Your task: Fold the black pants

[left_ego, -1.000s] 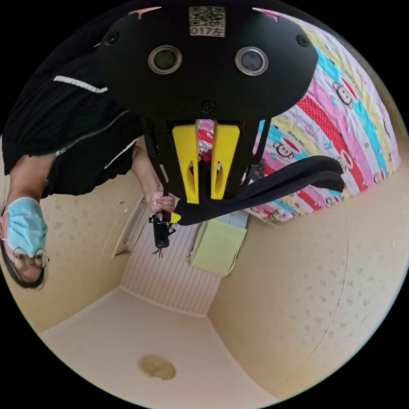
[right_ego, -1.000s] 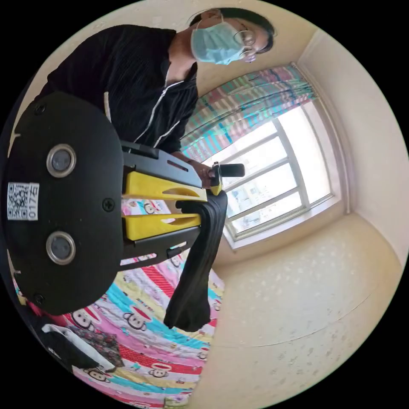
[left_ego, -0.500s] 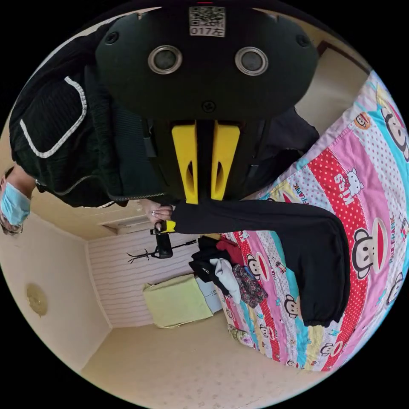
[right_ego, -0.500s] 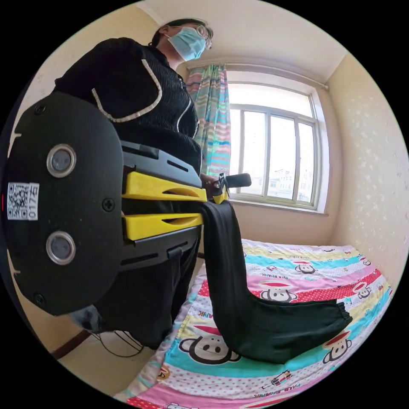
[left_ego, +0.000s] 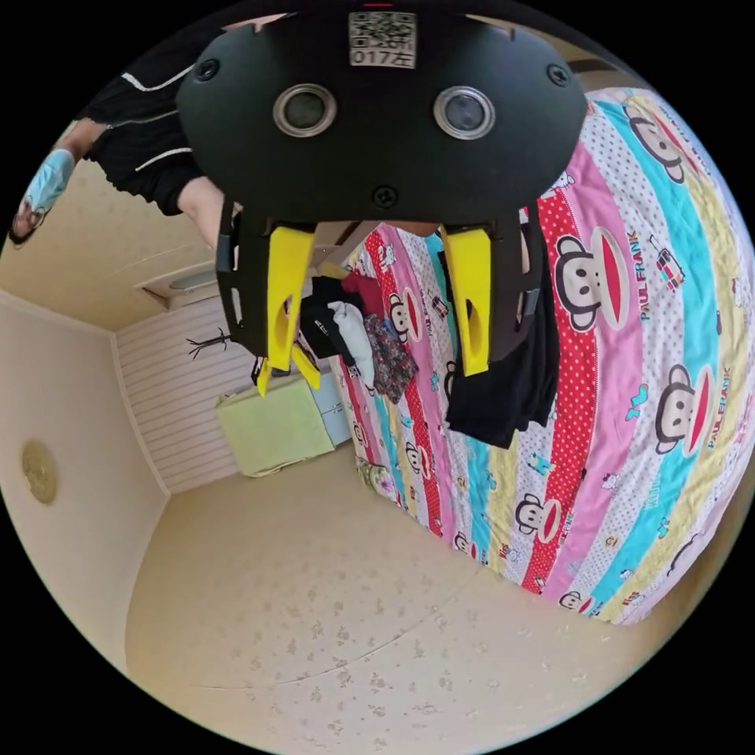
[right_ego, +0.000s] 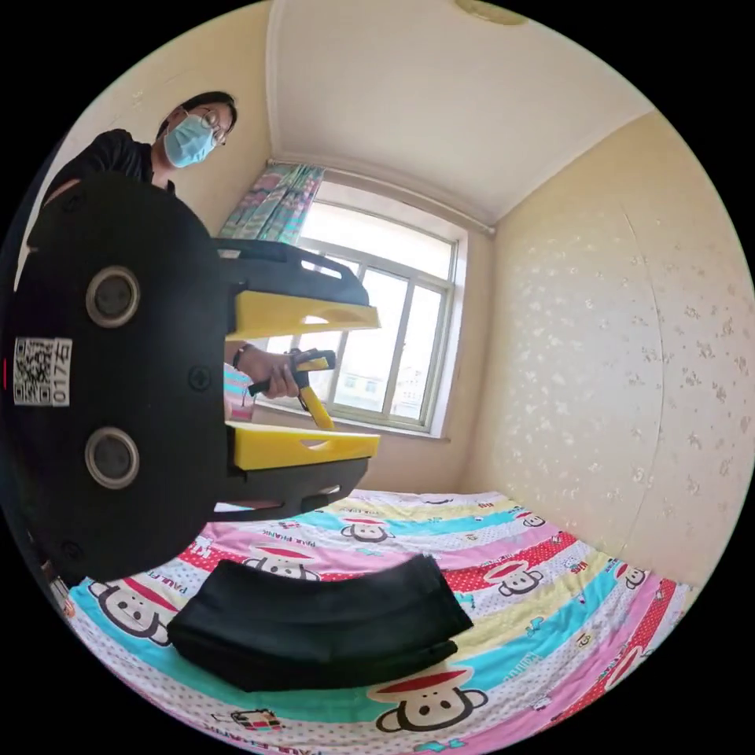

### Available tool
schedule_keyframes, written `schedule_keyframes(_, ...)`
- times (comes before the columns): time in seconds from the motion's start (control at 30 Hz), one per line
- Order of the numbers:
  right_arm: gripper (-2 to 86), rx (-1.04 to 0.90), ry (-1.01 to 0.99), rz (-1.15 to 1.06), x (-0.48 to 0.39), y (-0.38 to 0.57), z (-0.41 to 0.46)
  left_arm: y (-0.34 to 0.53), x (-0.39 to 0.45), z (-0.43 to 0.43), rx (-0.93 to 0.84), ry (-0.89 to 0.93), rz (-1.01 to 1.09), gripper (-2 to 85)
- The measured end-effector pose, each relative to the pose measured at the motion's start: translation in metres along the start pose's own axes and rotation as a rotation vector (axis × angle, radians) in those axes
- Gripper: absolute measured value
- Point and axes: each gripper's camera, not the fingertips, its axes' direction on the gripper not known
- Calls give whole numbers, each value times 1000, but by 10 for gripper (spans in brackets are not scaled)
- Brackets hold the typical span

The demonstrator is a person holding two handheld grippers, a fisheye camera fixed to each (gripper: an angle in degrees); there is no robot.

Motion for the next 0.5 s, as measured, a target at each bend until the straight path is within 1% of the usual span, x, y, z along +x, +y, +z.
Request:
schedule_keyframes(0.03,166,-26,30,14,20,11,-12,7,-8,0,-14,6,-1,251)
schedule_keyframes(0.07,165,-45,50,26,32,18,-20,27,-29,5,-72,-1,-21,244)
schedule_keyframes(0.13,153,-120,91,143,96,65,-57,68,-70,15,-167,-48,-74,245)
schedule_keyframes(0.17,149,-138,87,197,116,81,-69,104,-105,20,-232,-75,-137,244)
schedule_keyframes(0.2,142,-167,49,325,157,119,-95,143,-143,23,-301,-75,-233,237)
schedule_keyframes(0.23,135,-156,-2,450,191,160,-124,164,-162,23,-330,-63,-288,234)
schedule_keyframes(0.27,132,-133,-22,508,204,181,-140,205,-196,18,-363,-14,-395,219)
schedule_keyframes(0.3,127,-54,-28,593,220,220,-173,246,-224,8,-355,59,-501,206)
schedule_keyframes(0.33,124,44,-2,637,225,250,-205,265,-235,2,-336,100,-550,200)
schedule_keyframes(0.4,125,170,46,662,224,279,-244,320,-259,-25,-238,224,-685,183)
schedule_keyframes(0.43,129,230,82,668,220,286,-263,328,-261,-32,-216,233,-707,183)
schedule_keyframes(0.5,142,279,158,668,215,284,-279,332,-258,-52,-164,201,-722,183)
